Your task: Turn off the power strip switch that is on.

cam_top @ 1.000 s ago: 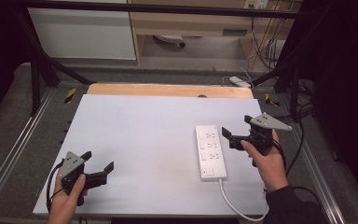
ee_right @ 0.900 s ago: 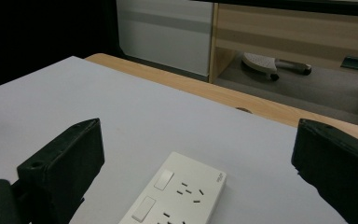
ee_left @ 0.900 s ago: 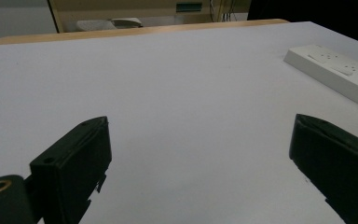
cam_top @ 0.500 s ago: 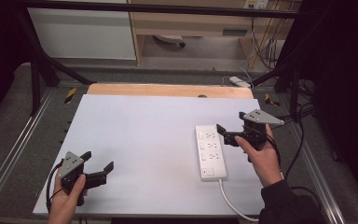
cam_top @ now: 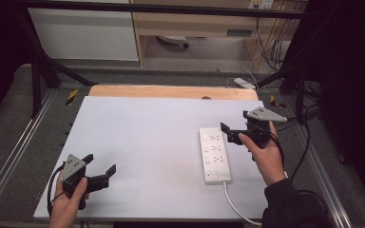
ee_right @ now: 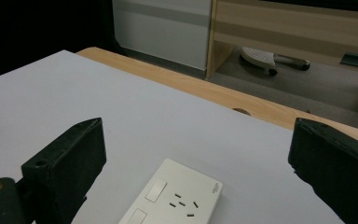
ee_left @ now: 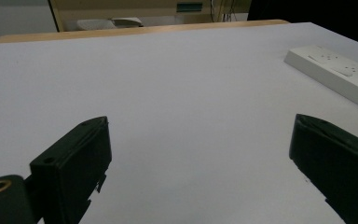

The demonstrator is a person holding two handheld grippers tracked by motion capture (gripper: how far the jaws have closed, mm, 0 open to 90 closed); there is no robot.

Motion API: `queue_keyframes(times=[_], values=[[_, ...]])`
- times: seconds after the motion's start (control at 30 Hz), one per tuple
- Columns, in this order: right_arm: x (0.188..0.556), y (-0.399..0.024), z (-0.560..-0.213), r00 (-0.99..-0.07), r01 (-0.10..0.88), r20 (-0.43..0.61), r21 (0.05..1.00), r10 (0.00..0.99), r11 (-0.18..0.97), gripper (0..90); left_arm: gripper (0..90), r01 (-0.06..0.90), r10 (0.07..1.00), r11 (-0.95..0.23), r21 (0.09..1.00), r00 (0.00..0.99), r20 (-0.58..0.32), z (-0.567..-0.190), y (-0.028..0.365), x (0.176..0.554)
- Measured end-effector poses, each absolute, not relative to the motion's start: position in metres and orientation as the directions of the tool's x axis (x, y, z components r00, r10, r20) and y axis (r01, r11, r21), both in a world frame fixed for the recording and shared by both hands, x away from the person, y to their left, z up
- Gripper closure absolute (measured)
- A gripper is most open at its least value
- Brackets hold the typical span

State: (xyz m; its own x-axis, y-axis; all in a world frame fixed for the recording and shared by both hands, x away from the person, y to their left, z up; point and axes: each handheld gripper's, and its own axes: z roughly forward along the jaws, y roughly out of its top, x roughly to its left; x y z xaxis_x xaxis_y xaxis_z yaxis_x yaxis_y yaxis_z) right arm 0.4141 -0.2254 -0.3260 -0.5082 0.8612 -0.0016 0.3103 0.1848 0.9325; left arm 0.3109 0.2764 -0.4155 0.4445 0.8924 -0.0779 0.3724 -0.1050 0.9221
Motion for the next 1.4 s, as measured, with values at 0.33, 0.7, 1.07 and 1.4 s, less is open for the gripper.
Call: queue_keyframes(times=[0.33,0.7,1.07,1.4], values=[[0.42,-0.221,-0.325,-0.517,0.311,-0.013,0.929,0.856,0.202,4.5,5.7,0.373,0.892,-0.105,0.922,0.445,-0.079,-0.415,0.277,0.311],[0.425,-0.215,-0.325,-0.538,0.309,-0.021,0.925,0.843,0.22,3.7,5.7,0.372,0.892,-0.105,0.922,0.445,-0.078,-0.416,0.276,0.311],[0.431,-0.208,-0.327,-0.557,0.313,-0.022,0.921,0.831,0.233,3.9,5.7,0.372,0.892,-0.107,0.922,0.446,-0.076,-0.416,0.276,0.311],[0.436,-0.201,-0.33,-0.568,0.32,-0.025,0.914,0.823,0.248,4.8,5.7,0.374,0.89,-0.113,0.921,0.45,-0.074,-0.416,0.276,0.311]])
